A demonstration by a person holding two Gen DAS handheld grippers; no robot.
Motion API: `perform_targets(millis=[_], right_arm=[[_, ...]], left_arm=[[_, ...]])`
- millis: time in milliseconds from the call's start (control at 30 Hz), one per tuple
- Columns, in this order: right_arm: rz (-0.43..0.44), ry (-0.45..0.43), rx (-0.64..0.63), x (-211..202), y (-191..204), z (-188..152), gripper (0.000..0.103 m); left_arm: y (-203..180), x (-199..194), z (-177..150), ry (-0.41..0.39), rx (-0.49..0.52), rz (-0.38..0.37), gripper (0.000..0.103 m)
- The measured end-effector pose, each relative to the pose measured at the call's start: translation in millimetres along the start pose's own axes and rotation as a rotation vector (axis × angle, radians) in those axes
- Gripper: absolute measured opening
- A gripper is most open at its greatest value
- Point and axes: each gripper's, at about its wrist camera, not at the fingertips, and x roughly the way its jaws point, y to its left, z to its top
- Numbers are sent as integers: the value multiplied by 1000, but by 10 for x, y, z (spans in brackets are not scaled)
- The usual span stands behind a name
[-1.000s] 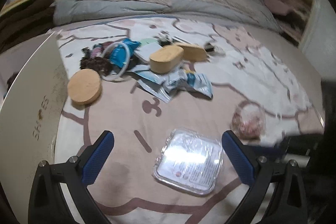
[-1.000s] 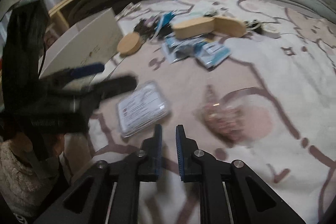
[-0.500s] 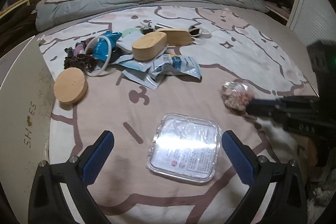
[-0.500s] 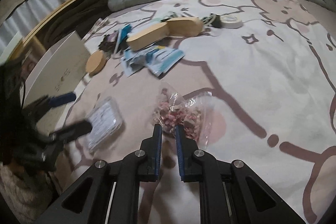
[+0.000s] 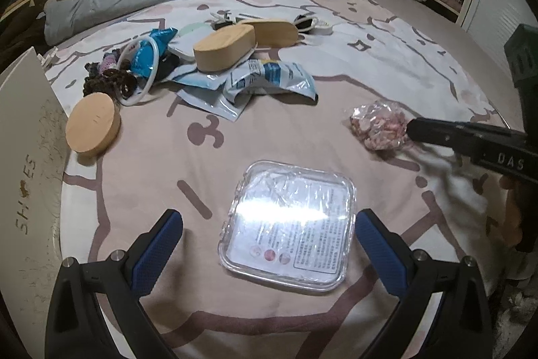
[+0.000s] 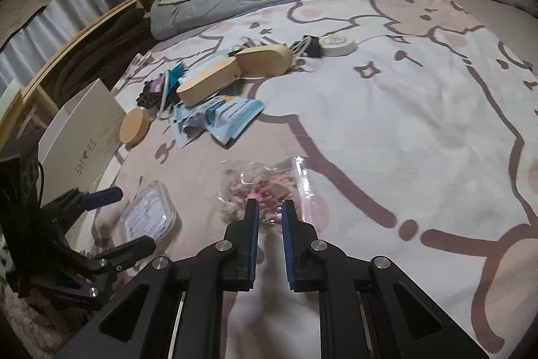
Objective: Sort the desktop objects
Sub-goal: 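Move the right gripper over the bag of pink candies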
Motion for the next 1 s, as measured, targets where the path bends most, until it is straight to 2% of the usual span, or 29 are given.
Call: perform_targets(millis=[100, 167, 200, 233, 433, 467, 533, 567, 733, 1000], right_arm=[[-12, -5, 5, 3, -2, -6, 14], [-16, -14, -2, 5, 20, -12, 25], [-22, -18, -3, 3, 30, -14, 52], [-28, -25, -7, -3, 40, -17, 75], [-58, -53, -47, 17, 171, -26, 80], [-73, -51, -55, 43, 191, -29, 84], [-92, -46, -77, 110, 248, -31, 98], [-100, -46, -88, 138, 278, -28, 100], [-116, -44, -102, 241, 370, 20, 100], [-136, 22, -70, 427, 283, 39, 100]], left_arm=[[-40, 39, -17, 12, 21, 4, 103], [-72, 69, -27, 20, 37, 8, 103], [-80, 85, -32, 24, 43, 11, 103], [-81, 104, -36, 29, 44, 14, 103], [-11, 136, -24, 32, 3, 8, 103], [-4, 144, -27, 34, -3, 4, 103], [-11, 144, -30, 33, -3, 7, 103], [-16, 141, -31, 32, 0, 10, 103], [-4, 155, -29, 39, -12, 8, 103], [34, 208, -49, 56, -46, -3, 103]])
